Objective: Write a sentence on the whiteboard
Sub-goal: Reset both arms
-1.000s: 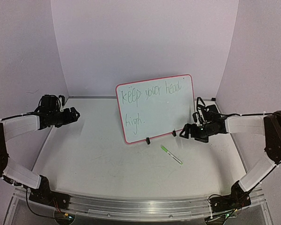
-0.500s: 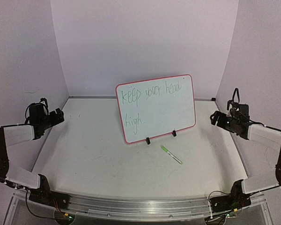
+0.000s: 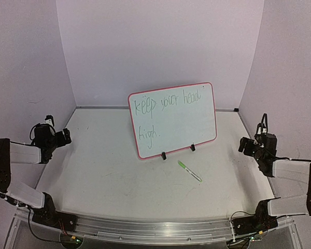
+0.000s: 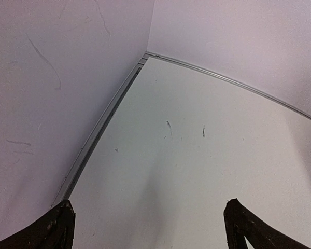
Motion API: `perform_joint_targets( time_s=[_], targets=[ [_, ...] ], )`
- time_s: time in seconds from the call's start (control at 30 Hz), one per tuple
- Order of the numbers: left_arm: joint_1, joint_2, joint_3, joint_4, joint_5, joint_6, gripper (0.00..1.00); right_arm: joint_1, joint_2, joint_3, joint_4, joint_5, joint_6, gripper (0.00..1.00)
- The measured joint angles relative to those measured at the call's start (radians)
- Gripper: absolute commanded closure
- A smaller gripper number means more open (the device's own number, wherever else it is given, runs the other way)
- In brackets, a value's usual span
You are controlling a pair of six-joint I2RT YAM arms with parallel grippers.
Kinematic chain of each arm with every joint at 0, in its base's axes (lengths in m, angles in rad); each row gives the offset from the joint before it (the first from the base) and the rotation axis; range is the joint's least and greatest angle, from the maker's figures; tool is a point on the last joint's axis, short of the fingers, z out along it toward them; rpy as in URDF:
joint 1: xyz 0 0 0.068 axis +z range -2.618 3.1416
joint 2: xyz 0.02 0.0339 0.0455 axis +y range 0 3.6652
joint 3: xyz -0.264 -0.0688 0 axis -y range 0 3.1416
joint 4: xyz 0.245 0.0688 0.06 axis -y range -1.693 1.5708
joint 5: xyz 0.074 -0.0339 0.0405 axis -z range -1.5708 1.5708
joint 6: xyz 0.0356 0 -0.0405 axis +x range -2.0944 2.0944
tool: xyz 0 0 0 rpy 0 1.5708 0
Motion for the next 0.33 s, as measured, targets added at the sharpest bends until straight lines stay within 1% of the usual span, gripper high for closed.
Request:
perform_joint_targets(
  time_s=[0.33],
  targets=[
    [-0.001, 0.054, -0.01, 0.044, -0.005, 0.014, 0.01, 0.0, 0.01, -0.006, 0.071, 0.023, -0.017, 0.02]
  ],
)
